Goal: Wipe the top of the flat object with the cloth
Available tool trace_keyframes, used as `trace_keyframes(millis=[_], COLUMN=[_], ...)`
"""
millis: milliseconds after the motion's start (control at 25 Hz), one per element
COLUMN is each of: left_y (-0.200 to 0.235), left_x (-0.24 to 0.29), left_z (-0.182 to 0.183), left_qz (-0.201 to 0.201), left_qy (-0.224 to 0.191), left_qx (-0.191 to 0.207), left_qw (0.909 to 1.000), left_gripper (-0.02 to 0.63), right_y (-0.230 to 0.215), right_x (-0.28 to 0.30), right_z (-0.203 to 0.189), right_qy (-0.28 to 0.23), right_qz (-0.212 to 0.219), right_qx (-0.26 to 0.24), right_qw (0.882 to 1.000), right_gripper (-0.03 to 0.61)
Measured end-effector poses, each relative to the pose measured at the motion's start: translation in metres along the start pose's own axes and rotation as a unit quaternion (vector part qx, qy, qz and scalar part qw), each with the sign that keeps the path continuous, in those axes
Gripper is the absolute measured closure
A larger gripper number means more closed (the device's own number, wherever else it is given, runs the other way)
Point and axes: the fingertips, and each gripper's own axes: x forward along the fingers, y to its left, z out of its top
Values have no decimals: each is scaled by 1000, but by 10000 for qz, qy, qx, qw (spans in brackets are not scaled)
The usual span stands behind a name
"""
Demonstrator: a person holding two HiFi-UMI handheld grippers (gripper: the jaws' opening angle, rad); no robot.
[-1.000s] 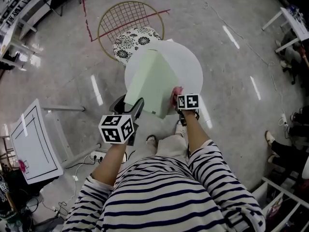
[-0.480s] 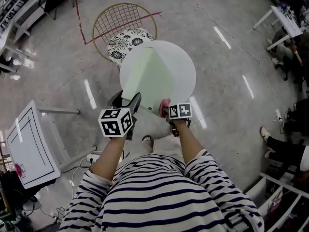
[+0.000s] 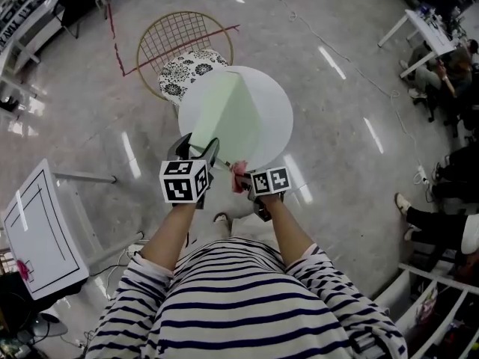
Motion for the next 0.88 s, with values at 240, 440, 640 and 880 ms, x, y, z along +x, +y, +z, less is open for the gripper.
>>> trace_keyframes(millis=[240, 440, 640, 880], left_y=[-17, -43, -58, -62], left_x=[4, 8, 11, 13], left_z=[6, 9, 5, 4], left_qz=[-112, -321, -412, -469], left_qy=[-112, -195, -264, -375], left_qx=[653, 1754, 2243, 2332], left_qw=[9977, 9838, 9733, 9706], left_gripper=[318, 318, 316, 310], right_y=[57, 70, 81, 104], right_x=[-47, -106, -153, -184], right_z=[35, 75, 98, 108], right_qy=[-887, -1910, -2522, -2896], right_qz=[832, 525, 94, -74], right_qx=[-558, -1062, -1595, -2147], right_qw=[9910, 9744, 9544, 9327], right_gripper=[529, 529, 529, 529])
